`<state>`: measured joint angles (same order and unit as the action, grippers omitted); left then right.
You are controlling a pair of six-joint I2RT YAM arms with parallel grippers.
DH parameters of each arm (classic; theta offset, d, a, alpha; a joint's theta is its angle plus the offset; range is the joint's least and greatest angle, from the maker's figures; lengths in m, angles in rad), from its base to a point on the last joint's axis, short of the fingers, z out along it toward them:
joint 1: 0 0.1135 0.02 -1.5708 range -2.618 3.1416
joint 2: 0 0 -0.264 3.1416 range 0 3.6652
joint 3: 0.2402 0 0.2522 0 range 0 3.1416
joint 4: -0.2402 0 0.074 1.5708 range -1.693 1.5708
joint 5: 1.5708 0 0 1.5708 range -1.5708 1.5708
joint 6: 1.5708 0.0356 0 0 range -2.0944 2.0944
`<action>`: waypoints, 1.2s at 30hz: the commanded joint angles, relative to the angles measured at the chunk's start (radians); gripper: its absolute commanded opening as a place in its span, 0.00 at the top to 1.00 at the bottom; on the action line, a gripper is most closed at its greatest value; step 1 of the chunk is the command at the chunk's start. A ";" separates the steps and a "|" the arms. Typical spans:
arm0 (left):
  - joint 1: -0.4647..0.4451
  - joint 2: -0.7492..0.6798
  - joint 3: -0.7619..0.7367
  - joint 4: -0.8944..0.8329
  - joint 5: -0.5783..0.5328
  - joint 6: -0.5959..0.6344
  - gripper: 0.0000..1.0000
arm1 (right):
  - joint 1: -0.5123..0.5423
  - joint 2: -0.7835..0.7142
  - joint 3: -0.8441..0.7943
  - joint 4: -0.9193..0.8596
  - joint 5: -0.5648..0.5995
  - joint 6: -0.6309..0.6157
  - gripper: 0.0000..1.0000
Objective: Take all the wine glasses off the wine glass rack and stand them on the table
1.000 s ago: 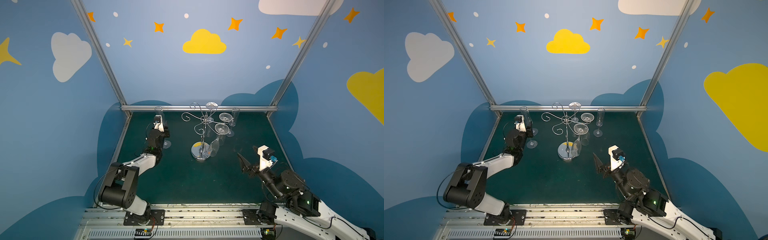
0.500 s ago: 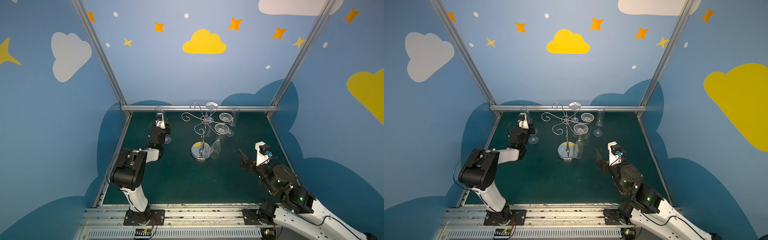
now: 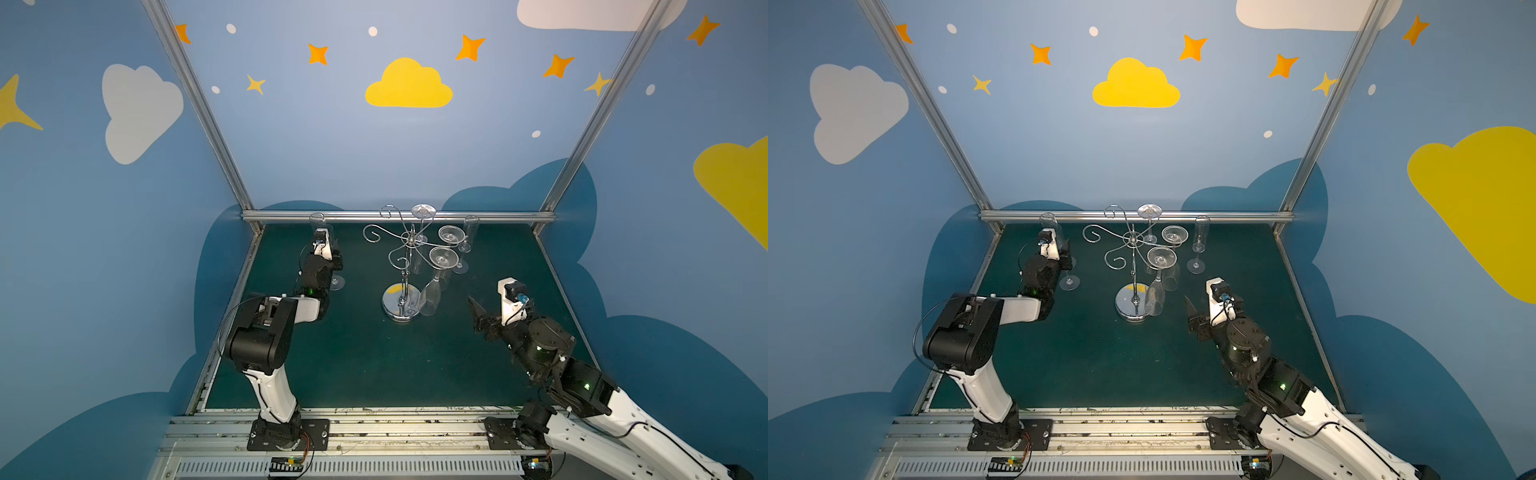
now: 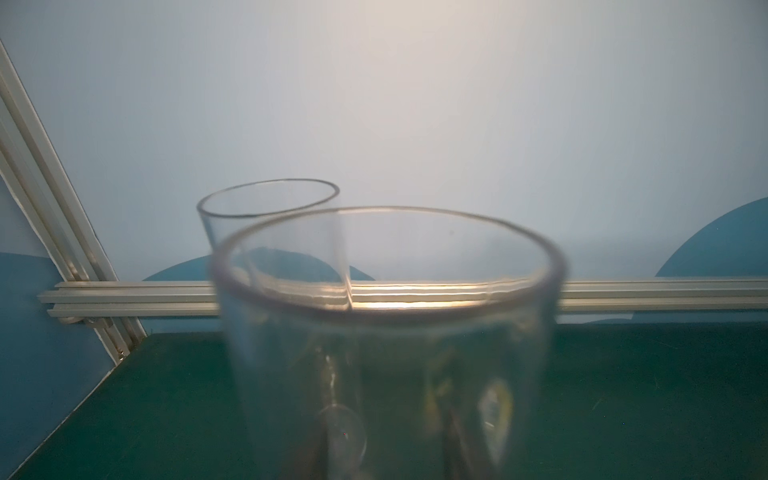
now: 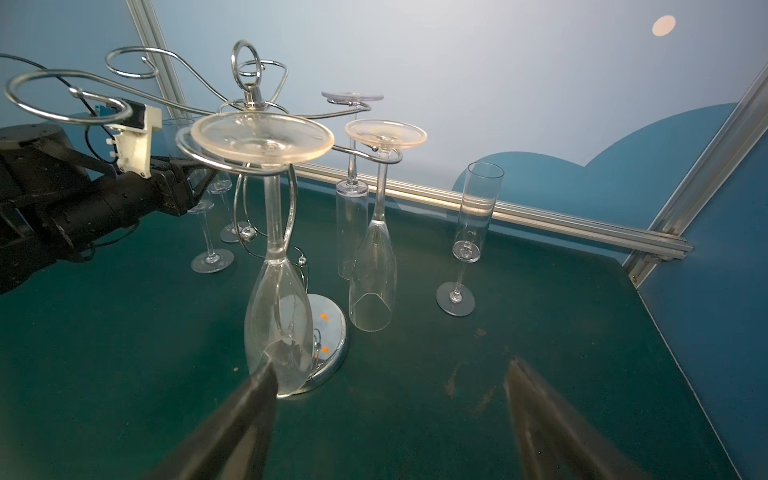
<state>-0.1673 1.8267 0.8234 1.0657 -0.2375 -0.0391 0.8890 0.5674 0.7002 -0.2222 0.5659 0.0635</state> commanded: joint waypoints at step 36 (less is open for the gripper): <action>-0.034 -0.094 -0.070 -0.040 -0.061 0.010 0.26 | -0.030 -0.155 -0.049 -0.039 -0.057 0.045 0.15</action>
<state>-0.1974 1.7641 0.7650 1.0492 -0.2775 -0.0471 0.8616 0.4313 0.6514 -0.2562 0.5186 0.0982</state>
